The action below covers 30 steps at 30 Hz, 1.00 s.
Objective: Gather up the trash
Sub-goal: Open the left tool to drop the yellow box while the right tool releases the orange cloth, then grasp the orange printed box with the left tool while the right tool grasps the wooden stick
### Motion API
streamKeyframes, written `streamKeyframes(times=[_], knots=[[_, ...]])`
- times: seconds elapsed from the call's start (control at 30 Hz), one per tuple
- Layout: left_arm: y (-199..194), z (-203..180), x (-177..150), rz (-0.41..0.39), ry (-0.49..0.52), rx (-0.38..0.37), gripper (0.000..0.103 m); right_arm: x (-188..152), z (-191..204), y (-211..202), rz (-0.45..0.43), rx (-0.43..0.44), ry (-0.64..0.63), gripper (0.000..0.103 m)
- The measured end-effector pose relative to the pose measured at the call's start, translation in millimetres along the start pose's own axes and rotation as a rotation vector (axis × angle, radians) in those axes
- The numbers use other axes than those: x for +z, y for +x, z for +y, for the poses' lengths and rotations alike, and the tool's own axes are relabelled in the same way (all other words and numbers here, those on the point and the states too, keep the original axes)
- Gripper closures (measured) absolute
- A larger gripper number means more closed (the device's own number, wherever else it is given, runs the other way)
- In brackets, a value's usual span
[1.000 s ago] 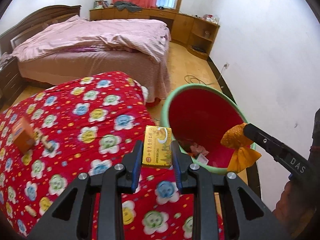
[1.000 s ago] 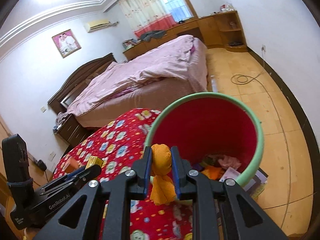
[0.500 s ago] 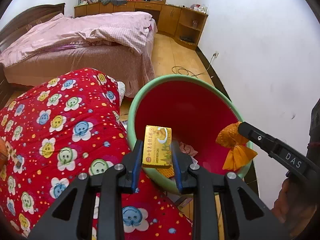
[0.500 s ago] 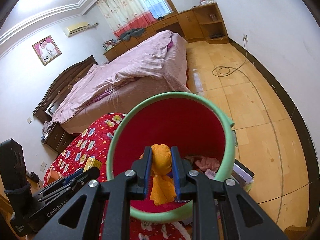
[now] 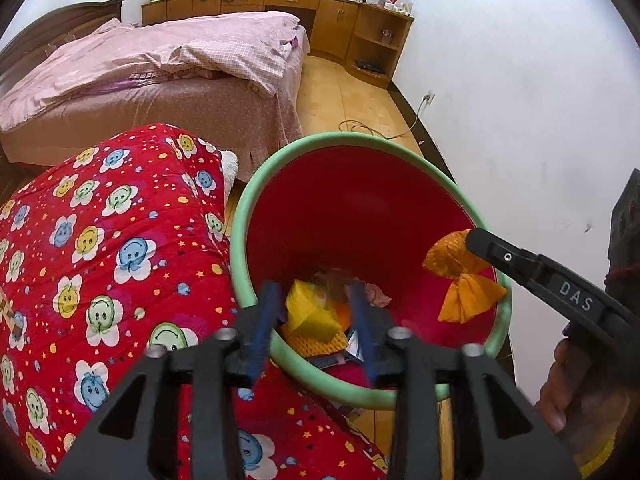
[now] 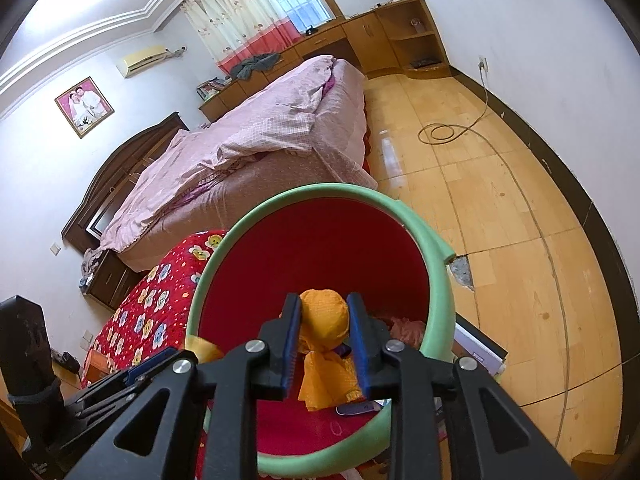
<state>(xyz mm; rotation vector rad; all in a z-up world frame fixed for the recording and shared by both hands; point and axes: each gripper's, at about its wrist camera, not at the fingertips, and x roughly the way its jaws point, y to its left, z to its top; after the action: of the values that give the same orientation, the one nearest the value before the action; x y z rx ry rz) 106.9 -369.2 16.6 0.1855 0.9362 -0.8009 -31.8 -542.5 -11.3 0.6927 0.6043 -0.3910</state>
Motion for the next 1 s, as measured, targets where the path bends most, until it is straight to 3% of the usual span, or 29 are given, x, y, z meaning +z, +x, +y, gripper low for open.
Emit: streamKeyframes(times=[0.27, 0.6, 1.0], knots=[[-9, 6, -4, -0.014, -0.025, 0.007, 0.058, 2, 2, 2, -0.002, 0.008, 0.009, 0.063], [-43, 29, -10, -0.058, -0.056, 0.029, 0.058, -8, 24, -12, -0.023, 0.015, -0.017, 0.059], [-80, 79, -27, -0.094, -0.108, 0.110, 0.058, -30, 61, -27, -0.033, 0.043, -0.051, 0.052]])
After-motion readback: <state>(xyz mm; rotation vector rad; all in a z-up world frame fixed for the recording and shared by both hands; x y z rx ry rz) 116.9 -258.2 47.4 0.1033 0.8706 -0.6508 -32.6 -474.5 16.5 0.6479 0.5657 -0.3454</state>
